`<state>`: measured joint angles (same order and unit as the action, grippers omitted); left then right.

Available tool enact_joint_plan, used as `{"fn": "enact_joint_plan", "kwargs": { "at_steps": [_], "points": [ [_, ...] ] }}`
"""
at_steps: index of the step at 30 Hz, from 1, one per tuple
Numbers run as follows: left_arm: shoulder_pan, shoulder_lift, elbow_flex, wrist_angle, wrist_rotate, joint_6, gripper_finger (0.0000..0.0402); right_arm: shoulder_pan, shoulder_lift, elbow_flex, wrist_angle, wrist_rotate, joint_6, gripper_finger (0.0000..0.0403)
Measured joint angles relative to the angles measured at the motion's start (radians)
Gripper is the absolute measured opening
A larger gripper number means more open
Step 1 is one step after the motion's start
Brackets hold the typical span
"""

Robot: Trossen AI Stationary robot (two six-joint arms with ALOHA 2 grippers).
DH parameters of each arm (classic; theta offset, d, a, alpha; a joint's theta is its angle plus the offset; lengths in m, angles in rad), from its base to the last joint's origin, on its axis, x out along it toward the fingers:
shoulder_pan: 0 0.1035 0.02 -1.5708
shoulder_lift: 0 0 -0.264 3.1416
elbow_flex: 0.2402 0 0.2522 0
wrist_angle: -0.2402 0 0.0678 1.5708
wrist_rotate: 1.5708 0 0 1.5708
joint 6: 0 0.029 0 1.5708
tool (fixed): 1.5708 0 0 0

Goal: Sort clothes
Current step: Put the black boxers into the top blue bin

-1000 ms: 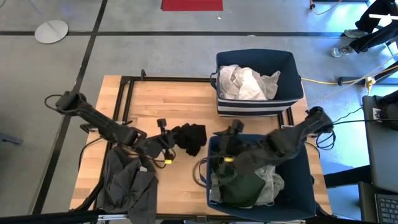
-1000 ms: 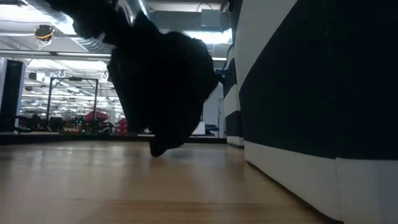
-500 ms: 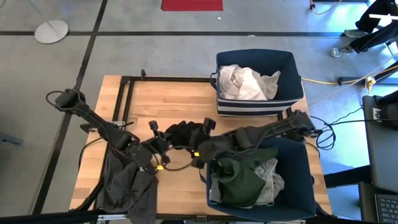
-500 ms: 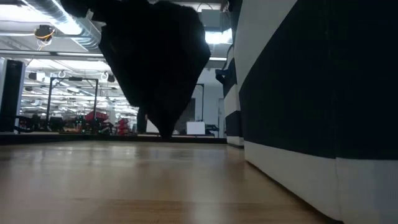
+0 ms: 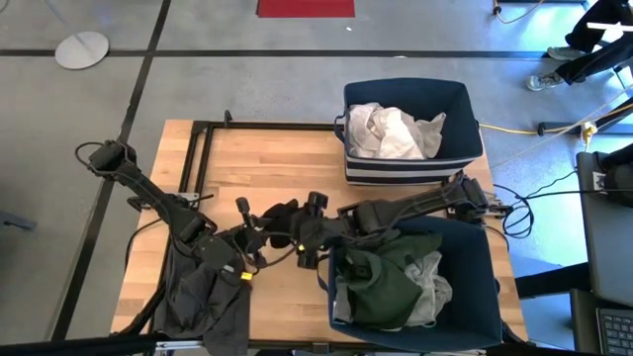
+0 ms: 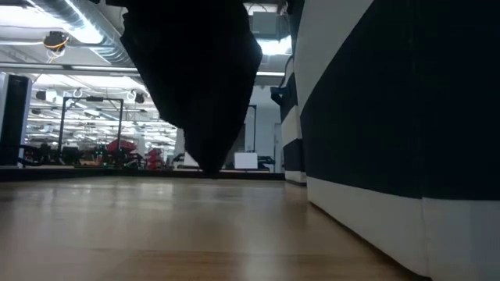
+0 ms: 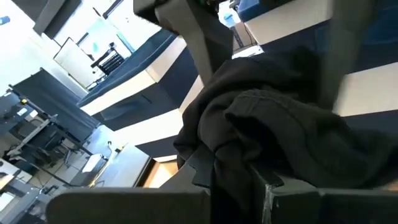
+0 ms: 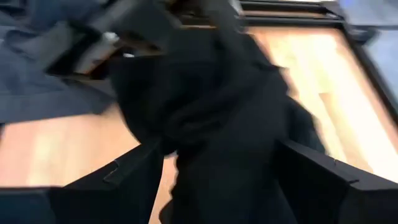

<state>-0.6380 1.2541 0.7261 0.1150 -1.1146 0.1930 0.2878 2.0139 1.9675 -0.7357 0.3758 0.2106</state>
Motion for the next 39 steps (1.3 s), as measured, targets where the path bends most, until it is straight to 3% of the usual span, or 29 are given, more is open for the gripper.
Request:
{"fn": "enact_joint_plan", "kwargs": {
  "at_steps": [3,8,11,17,19,25,30,39],
  "points": [
    [-0.005,0.000,0.000,0.001,0.000,-0.001,0.0028,0.000,0.016,0.000,0.025,-0.047,-0.023,0.0291],
    [-0.016,0.000,0.000,0.012,0.005,0.003,0.0033,-0.001,0.029,0.000,0.056,-0.006,-0.066,0.0266],
    [-0.024,0.000,0.000,0.009,0.011,0.001,0.0033,-0.002,0.035,0.000,0.064,-0.014,-0.085,0.0211],
    [-0.024,0.000,0.000,0.004,0.021,-0.082,0.0054,-0.003,0.035,0.000,0.046,-0.034,-0.112,0.0048],
    [-0.023,0.000,0.000,0.001,0.042,-0.110,0.0064,-0.001,0.035,0.000,0.044,-0.029,-0.138,0.0020],
    [-0.023,0.000,0.000,0.003,0.080,-0.118,0.0119,0.000,0.035,0.000,0.043,-0.030,-0.141,0.0051],
    [-0.031,-0.009,0.000,-0.004,0.082,-0.078,0.0169,0.001,0.027,0.000,0.034,-0.030,-0.148,0.0022],
    [-0.103,-0.107,0.000,-0.068,0.063,-0.064,0.0188,0.000,-0.083,0.000,-0.005,0.076,-0.146,0.0034]
  ]
}}
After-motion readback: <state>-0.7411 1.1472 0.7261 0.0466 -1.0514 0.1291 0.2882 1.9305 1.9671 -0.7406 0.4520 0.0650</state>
